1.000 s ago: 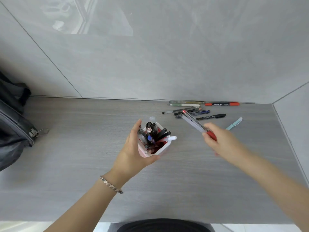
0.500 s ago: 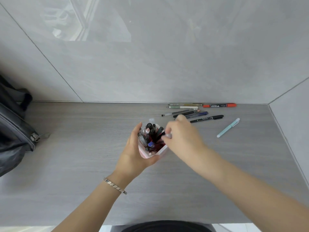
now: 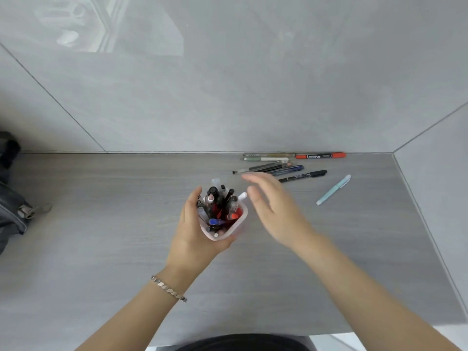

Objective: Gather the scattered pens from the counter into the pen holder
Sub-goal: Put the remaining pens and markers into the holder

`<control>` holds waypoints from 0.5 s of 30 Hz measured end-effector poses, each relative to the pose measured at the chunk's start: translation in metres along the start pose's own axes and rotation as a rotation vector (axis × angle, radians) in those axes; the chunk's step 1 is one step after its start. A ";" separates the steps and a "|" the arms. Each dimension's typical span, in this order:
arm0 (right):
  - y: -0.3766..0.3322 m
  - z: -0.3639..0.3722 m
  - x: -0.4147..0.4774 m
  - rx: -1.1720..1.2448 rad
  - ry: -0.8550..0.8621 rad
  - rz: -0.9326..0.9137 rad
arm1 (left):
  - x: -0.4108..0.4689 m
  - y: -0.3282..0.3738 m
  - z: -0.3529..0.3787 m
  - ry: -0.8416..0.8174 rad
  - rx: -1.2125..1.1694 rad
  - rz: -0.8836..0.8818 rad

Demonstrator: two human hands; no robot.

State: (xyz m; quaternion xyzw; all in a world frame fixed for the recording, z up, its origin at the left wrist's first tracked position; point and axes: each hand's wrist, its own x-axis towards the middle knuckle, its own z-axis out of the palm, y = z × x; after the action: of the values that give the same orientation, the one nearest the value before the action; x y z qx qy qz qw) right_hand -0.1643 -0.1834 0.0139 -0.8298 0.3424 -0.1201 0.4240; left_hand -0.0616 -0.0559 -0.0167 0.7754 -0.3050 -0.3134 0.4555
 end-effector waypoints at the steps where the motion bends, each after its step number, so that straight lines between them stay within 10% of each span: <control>1: 0.020 -0.015 0.001 0.013 0.081 0.098 | -0.002 0.007 0.001 0.011 -0.028 -0.004; 6: 0.117 -0.077 0.022 -0.127 0.367 0.648 | 0.002 0.035 0.012 -0.032 -0.120 0.026; 15: 0.172 -0.102 0.067 -0.344 0.281 0.957 | 0.022 0.040 0.016 -0.024 -0.010 0.056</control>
State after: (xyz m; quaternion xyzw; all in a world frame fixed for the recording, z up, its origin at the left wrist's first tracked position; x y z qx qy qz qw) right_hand -0.2455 -0.3612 -0.0651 -0.6142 0.7511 0.0348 0.2393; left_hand -0.0675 -0.0967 0.0088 0.7605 -0.3308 -0.3113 0.4641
